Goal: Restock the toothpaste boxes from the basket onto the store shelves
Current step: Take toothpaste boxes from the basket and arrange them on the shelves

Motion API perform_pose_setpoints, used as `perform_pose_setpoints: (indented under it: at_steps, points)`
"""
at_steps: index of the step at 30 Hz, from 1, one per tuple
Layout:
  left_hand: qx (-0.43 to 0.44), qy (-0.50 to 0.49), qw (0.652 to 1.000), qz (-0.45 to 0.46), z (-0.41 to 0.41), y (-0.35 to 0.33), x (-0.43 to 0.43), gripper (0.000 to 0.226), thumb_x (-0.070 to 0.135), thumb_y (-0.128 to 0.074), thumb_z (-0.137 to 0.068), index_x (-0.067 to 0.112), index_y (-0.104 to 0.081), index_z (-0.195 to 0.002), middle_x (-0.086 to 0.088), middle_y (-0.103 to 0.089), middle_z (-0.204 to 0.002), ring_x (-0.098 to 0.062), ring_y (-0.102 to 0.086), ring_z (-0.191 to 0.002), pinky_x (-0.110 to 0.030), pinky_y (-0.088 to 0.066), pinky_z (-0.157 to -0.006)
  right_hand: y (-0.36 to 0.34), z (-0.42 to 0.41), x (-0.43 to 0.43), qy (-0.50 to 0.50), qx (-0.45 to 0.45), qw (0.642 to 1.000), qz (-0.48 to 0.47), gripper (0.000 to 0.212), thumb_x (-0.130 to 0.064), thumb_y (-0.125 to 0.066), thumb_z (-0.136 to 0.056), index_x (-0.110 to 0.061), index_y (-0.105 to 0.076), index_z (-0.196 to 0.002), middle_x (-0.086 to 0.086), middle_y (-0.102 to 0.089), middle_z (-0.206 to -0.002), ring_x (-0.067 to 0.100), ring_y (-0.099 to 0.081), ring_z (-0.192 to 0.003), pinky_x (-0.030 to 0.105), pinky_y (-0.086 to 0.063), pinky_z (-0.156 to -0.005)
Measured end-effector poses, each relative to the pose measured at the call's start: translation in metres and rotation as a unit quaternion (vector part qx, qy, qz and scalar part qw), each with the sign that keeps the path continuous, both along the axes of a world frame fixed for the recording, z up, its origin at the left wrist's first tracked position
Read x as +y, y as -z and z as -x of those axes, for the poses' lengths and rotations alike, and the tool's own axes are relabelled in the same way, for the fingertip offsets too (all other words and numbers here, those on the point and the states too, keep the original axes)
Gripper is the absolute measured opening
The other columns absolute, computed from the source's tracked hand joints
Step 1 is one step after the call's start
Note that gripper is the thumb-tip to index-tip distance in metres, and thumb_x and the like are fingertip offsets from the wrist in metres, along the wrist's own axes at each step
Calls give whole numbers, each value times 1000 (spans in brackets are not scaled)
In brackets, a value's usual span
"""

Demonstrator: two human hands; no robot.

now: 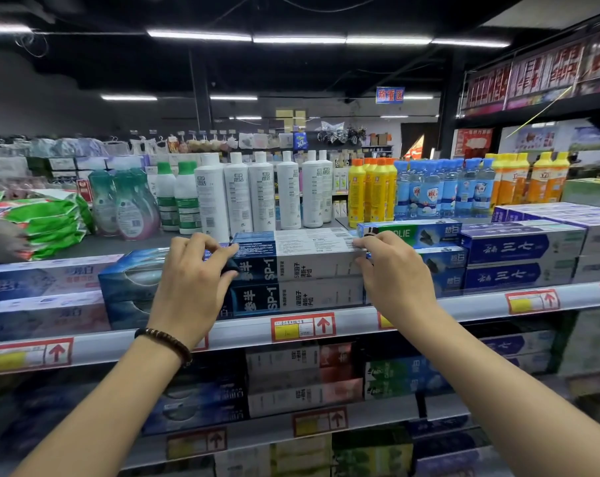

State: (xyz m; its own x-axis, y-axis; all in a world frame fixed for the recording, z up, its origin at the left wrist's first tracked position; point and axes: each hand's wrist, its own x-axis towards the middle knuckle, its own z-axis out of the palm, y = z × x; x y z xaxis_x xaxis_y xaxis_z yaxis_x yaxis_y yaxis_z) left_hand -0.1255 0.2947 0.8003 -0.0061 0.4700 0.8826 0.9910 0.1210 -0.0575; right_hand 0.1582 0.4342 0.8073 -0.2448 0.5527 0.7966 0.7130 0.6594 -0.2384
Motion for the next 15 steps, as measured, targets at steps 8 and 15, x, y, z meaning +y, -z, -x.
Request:
perform_pose_setpoints:
  at_steps: [8, 15]
  points:
    - [-11, -84, 996, 34, -1, 3, 3, 45, 28, -80, -88, 22, -71, -132, -6, -55, -115, -33, -42, -105, -47, -38, -80, 2, 1, 2, 28, -11, 1000, -2, 31, -19, -71, -100, -20, -72, -131, 2, -63, -107, 28, -61, -86, 36, -46, -59]
    - [-29, -85, 995, 51, -2, 4, -3, 54, 36, -77, -89, 26, -64, -141, -4, -54, -121, -33, -42, -109, -46, -34, -81, 4, 1, -2, 27, 3, 1000, 7, 39, -18, -74, -98, -21, -68, -135, 3, -59, -108, 24, -53, -80, 33, -40, -58]
